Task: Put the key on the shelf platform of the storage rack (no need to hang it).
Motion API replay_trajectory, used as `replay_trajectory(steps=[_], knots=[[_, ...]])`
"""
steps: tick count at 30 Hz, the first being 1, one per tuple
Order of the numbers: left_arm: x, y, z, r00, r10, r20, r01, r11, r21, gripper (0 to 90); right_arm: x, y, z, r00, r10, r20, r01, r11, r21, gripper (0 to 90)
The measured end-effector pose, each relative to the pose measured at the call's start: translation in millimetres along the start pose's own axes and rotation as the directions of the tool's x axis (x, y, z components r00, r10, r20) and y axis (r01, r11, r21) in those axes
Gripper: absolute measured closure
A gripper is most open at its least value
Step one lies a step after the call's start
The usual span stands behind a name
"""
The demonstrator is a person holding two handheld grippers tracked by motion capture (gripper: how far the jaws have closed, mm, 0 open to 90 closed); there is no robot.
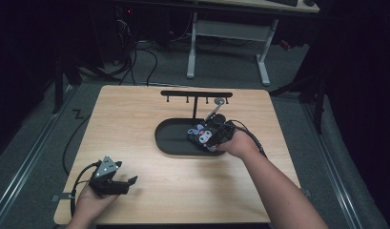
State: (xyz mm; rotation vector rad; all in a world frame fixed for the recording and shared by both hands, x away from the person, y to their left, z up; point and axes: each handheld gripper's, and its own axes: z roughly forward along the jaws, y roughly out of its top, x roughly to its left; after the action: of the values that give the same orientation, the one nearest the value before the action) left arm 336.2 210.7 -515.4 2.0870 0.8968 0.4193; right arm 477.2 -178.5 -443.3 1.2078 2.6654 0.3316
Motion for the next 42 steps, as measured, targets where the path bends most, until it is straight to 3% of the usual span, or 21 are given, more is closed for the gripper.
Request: replay_trajectory(steps=[14, 23, 33, 35, 38, 42], knots=[[-0.4, -0.8, -0.9, 1.0, -0.004, 0.004, 0.004, 1.0, -0.003, 17.3, 1.3, -20.0, 6.6, 0.999, 0.041, -0.019, -0.041, 0.999, 0.001, 25.2], [-0.8, -2.3, -1.3, 0.9999, -0.011, 0.003, 0.011, 0.9999, -0.004, 17.3, 1.5, -32.7, -2.7, 0.9999, 0.012, 0.0, -0.012, 1.0, -0.018, 25.0], [-3.0, -2.5, -0.2, 1.0, -0.001, 0.006, 0.001, 1.0, 0.006, 17.2, 5.4, -58.1, -17.9, 0.9997, 0.018, -0.017, -0.019, 0.996, -0.09, 22.8], [-3.0, -2.4, 0.1, 1.0, -0.001, 0.007, 0.001, 1.0, 0.005, 17.1, 7.1, -65.3, -21.0, 0.999, 0.035, -0.027, -0.038, 0.994, -0.105, 22.5], [-3.0, -2.6, 1.0, 1.0, -0.001, 0.006, 0.001, 1.0, 0.006, 17.0, 9.1, -78.0, -23.9, 0.9999, 0.016, -0.001, -0.016, 0.992, -0.128, 20.2], [-2.8, -2.6, 1.4, 1.0, -0.002, 0.004, 0.002, 0.9999, 0.01, 17.0, 10.6, -91.4, -25.9, 0.9998, 0.022, -0.006, -0.022, 0.988, -0.153, 20.3]])
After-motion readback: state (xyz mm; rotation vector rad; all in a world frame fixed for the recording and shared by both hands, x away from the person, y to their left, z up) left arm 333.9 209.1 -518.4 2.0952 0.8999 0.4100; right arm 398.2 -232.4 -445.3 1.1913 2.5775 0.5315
